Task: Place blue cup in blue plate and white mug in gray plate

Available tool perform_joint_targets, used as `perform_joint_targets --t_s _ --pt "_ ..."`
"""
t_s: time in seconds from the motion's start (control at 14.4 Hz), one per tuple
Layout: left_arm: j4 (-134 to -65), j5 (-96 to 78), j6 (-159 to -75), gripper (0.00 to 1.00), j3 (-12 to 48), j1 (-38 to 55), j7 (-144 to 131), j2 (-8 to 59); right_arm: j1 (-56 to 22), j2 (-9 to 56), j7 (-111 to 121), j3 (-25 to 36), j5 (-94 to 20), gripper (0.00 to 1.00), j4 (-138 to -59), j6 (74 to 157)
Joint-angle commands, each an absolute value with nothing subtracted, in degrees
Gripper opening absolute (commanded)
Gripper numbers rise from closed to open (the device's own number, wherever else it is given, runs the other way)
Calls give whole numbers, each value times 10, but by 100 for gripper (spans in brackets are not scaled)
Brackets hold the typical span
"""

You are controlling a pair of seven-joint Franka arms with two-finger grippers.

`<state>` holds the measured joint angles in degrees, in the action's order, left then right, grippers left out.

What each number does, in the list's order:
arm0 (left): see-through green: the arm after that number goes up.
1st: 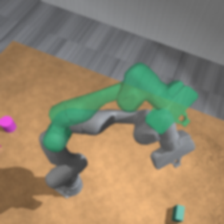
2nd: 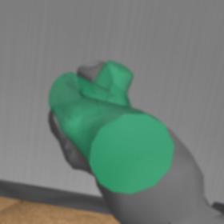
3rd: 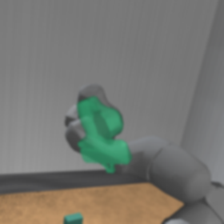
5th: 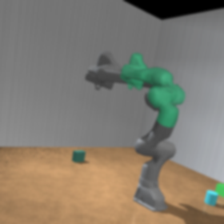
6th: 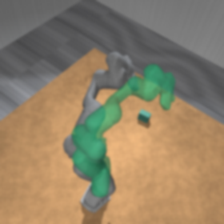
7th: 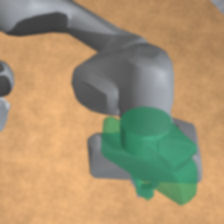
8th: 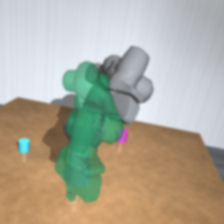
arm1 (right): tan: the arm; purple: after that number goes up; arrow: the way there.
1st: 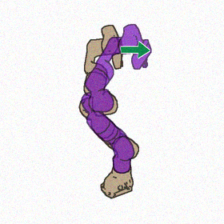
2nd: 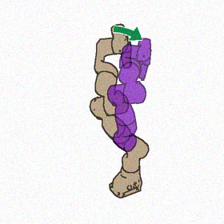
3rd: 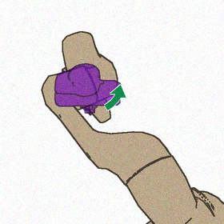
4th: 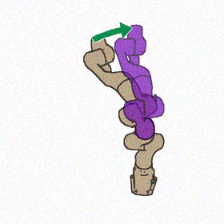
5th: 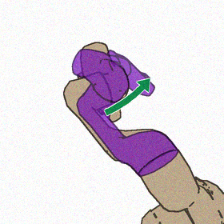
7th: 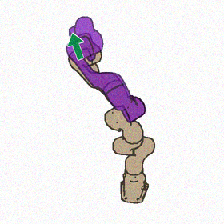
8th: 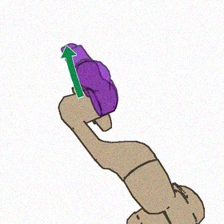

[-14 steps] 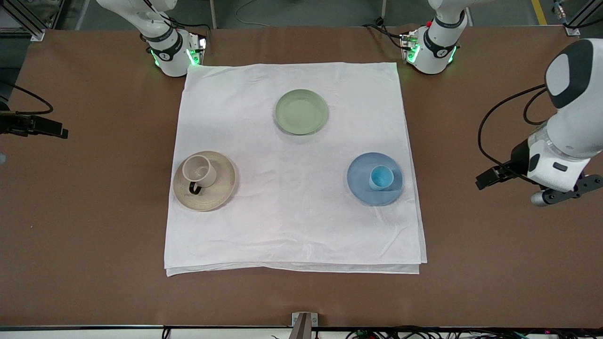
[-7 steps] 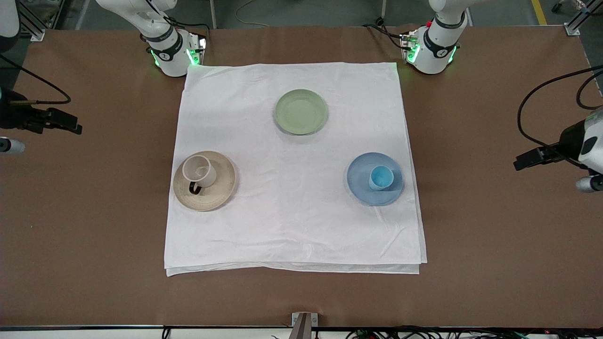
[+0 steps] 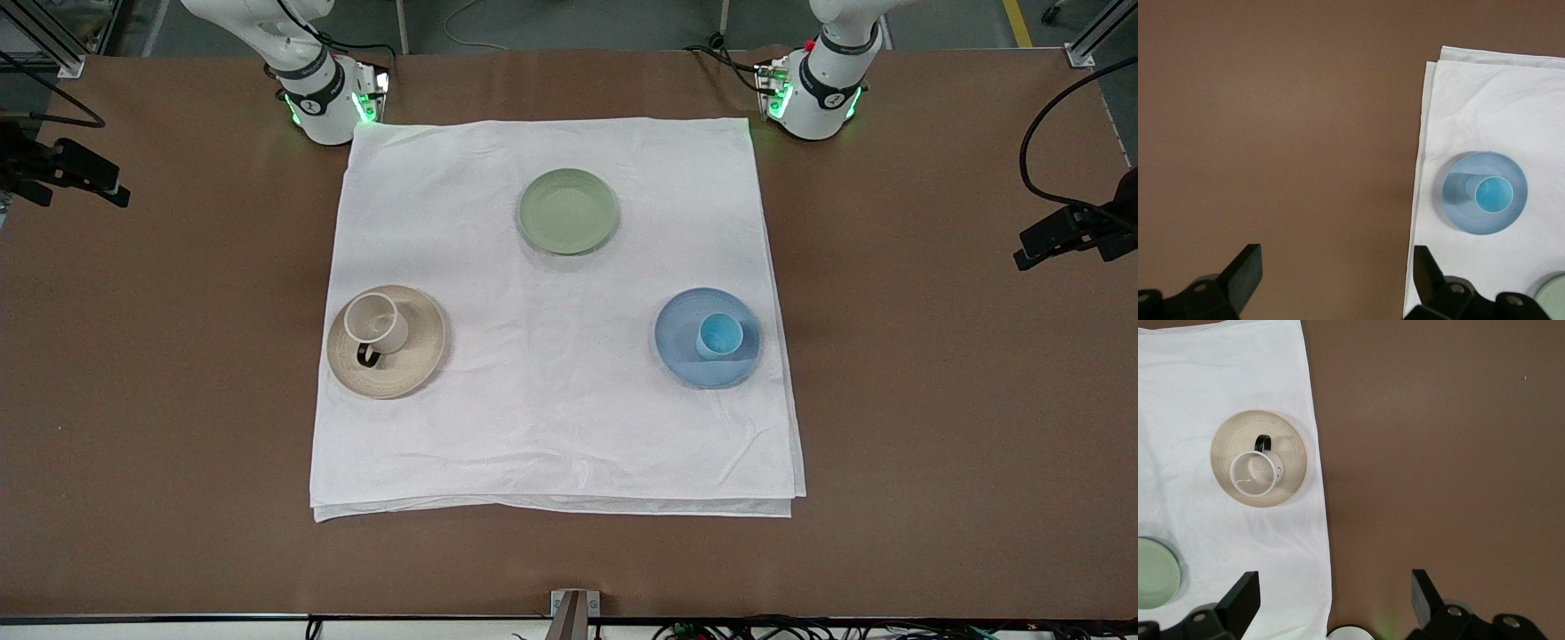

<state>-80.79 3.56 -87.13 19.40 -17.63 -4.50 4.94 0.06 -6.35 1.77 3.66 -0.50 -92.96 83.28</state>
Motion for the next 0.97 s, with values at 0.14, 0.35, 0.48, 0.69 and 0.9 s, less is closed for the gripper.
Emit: perform_joint_targets --t_s 0.14,0.35,0.48,0.69,0.9 --pt "-825 40 -831 100 102 -67 -25 -15 2 -78 21 36 2 100 -953 841" --pt "-853 39 -814 100 36 6 -33 -40 2 -79 28 35 1 100 -952 843" --pt "-853 38 -812 100 38 5 -28 -40 3 -79 29 35 -1 100 -951 845" --pt "-851 38 -810 100 37 2 -24 -31 2 -79 28 35 -1 100 -948 845" --pt "-842 38 -810 100 37 4 -27 -22 1 -81 28 35 -2 100 -948 844"
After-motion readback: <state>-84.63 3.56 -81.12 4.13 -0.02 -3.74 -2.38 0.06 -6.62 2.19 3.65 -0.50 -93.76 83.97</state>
